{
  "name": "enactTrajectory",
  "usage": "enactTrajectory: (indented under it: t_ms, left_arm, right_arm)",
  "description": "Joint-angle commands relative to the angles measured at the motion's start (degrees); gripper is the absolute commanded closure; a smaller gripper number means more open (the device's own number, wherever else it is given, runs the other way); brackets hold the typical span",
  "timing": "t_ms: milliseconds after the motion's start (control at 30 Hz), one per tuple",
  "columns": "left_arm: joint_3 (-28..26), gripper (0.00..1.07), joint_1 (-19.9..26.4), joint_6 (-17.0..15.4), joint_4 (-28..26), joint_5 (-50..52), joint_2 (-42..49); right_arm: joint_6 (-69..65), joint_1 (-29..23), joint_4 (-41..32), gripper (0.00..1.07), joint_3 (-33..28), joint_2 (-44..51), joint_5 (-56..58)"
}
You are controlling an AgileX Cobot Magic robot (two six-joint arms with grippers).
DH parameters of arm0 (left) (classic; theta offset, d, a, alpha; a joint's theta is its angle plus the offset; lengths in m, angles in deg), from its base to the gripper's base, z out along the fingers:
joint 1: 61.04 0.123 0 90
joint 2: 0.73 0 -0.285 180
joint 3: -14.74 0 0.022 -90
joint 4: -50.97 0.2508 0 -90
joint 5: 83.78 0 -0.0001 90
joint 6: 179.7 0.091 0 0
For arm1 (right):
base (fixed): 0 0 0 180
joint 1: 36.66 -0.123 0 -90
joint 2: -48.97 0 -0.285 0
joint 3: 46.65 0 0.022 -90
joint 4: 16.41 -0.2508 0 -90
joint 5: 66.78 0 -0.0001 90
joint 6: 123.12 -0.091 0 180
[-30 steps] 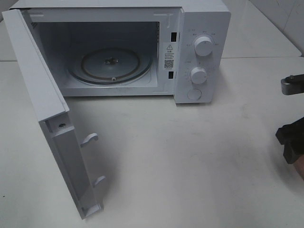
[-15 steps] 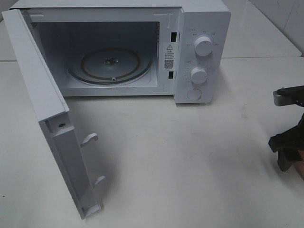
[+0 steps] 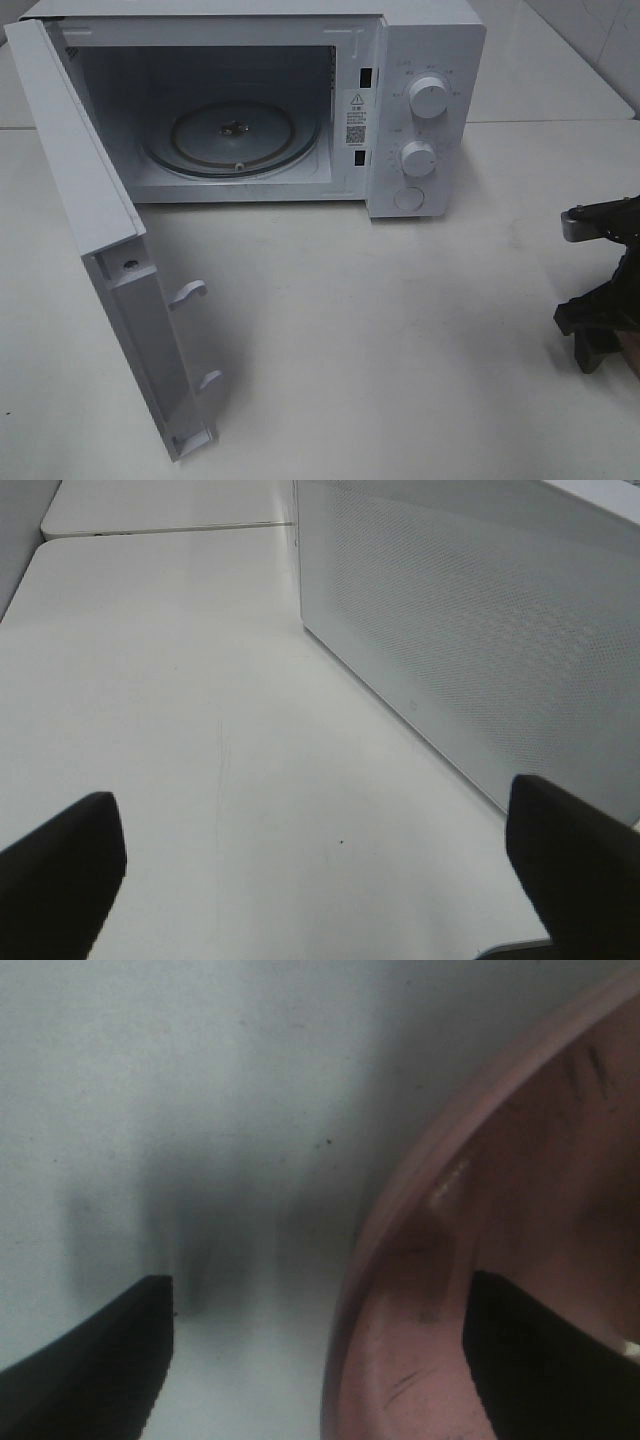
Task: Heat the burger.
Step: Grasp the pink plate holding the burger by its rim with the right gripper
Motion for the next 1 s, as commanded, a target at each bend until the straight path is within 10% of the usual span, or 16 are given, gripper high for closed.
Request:
enactTrajectory:
  t_ms: [33, 733, 1000]
  left_arm:
    - [0.23, 0.09, 0.06, -0.17, -0.06, 0.80, 1.38]
    - [0.23, 0.09, 0.06, -0.17, -0.06, 0.80, 1.38]
    - [0.23, 0.09, 0.06, -0.17, -0.06, 0.80, 1.38]
  right_arm:
    - [0.69, 0.34, 0.74, 0.31, -0.34, -0.23, -0.34]
    - [-0.17, 0.34, 2.23, 0.35, -0.29, -2.69, -0.17]
    - [-3.84, 0.34, 4.13, 0.82, -0.29, -2.69, 0.34]
